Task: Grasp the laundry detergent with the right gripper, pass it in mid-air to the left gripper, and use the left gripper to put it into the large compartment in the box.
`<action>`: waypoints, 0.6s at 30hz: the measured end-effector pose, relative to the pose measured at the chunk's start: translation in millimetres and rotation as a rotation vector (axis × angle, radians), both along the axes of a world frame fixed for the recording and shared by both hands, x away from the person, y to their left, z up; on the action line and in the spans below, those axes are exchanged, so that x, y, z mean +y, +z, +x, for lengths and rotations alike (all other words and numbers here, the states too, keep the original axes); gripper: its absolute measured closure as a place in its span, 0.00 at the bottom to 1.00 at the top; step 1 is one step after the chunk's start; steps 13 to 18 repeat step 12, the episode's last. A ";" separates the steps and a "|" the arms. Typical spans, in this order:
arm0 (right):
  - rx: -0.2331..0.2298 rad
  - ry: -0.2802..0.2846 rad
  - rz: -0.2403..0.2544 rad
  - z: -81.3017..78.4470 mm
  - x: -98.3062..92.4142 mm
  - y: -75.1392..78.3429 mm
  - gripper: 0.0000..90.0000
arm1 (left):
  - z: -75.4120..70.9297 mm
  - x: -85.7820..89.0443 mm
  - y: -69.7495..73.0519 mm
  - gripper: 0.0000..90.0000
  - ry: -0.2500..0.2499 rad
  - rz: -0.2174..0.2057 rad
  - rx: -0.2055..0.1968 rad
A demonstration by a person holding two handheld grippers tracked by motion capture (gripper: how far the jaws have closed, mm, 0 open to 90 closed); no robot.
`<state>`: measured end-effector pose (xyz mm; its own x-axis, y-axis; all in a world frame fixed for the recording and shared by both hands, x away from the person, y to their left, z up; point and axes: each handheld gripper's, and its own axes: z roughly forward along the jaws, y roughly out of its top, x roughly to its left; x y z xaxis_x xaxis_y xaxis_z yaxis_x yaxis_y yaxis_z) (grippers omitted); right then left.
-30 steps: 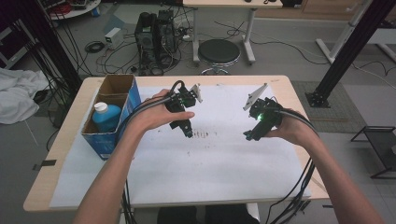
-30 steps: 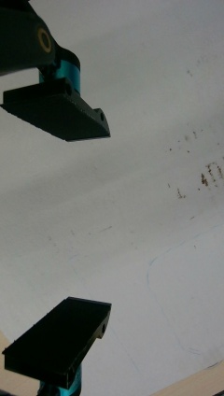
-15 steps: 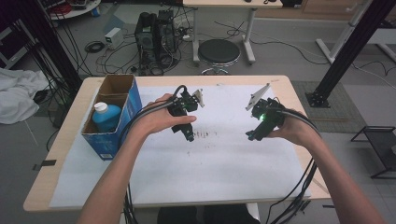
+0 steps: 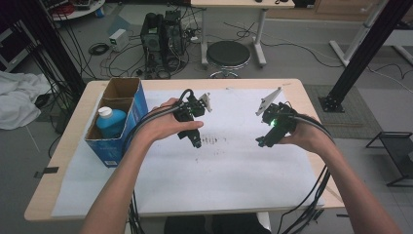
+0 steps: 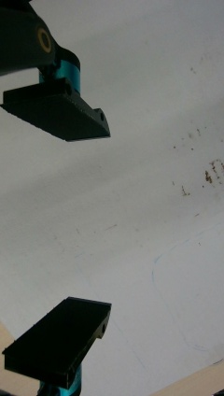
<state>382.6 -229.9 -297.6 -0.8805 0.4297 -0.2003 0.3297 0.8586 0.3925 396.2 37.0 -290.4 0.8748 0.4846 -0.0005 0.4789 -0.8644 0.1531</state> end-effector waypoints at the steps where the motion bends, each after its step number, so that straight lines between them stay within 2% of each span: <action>1: 0.002 -0.004 0.000 -0.4 -0.1 0.2 0.14 | 0.3 -0.1 0.4 0.21 -0.007 0.006 0.004; 7: 0.003 -0.010 -0.003 -1.3 0.0 0.2 0.14 | -1.3 -2.4 -0.7 0.21 0.004 -0.008 -0.002; 9: 0.001 -0.007 -0.001 -1.2 0.0 0.2 0.14 | -0.3 -2.1 0.8 0.21 -0.015 0.007 0.004; 10: 0.006 -0.020 -0.004 -2.3 0.4 0.5 0.14 | -0.6 -2.1 1.1 0.21 -0.014 0.004 0.003; 18: 0.004 -0.015 -0.002 -1.7 0.5 0.4 0.14 | -1.3 -2.3 1.6 0.21 -0.012 0.000 0.001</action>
